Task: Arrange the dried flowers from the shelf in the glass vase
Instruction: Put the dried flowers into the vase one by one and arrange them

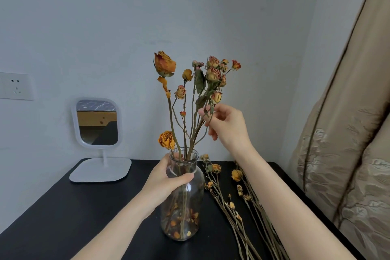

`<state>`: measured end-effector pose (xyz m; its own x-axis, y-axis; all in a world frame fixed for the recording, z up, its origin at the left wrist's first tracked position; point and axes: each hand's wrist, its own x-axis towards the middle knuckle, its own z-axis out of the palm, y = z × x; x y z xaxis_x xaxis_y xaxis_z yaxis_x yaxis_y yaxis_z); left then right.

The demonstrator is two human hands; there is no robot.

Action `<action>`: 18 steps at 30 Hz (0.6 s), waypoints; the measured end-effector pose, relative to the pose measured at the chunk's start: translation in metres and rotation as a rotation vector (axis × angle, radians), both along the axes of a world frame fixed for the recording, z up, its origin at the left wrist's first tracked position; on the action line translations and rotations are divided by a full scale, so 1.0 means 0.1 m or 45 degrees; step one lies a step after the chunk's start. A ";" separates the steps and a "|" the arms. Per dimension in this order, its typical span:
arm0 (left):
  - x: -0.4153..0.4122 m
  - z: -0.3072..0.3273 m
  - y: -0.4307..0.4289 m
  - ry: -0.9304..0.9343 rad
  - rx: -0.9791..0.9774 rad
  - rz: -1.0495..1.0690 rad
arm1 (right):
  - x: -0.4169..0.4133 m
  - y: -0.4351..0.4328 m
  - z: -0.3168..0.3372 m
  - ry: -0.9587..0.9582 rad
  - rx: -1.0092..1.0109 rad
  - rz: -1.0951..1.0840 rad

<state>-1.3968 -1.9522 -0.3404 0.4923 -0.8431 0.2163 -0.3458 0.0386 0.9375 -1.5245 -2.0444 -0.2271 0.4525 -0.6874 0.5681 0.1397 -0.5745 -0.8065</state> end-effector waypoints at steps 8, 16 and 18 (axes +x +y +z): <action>0.01 -0.01 0.00 -0.008 0.010 0.002 | -0.01 0.02 -0.06 -0.104 0.001 0.092; -0.06 0.02 0.01 0.054 -0.073 0.096 | -0.12 -0.06 -0.17 -0.074 0.003 0.099; -0.08 0.03 0.00 0.032 -0.094 0.127 | -0.13 -0.08 -0.18 -0.075 0.010 0.102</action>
<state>-1.4048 -1.9525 -0.3373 0.5792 -0.7716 0.2628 -0.3279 0.0746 0.9418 -1.5372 -2.0519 -0.2451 0.4723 -0.6546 0.5903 0.2325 -0.5535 -0.7997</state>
